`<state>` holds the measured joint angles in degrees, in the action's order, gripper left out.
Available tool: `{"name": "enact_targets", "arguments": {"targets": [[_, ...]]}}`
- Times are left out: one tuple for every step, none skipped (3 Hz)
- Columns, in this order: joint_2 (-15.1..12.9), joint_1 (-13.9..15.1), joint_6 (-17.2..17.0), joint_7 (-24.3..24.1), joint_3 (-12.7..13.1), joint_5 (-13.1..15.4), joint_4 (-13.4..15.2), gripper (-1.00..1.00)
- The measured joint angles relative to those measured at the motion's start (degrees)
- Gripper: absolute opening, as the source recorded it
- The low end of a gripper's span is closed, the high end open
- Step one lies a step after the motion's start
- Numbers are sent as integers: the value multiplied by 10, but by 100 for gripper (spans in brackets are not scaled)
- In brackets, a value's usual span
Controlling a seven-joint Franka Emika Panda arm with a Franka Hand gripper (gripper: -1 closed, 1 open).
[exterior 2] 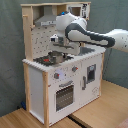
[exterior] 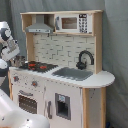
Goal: Play with the kitchen
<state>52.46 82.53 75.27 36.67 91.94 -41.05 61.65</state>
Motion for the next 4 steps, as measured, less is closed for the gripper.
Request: {"name": "enact_targets", "arguments": {"targets": [[0, -21, -24, 38, -25, 18, 10, -100], [0, -49, -32, 75, -38, 45, 37, -100], [0, -82, -32, 97, -58, 54, 73, -100], [0, -116, -32, 120, -91, 58, 112, -100]]}}
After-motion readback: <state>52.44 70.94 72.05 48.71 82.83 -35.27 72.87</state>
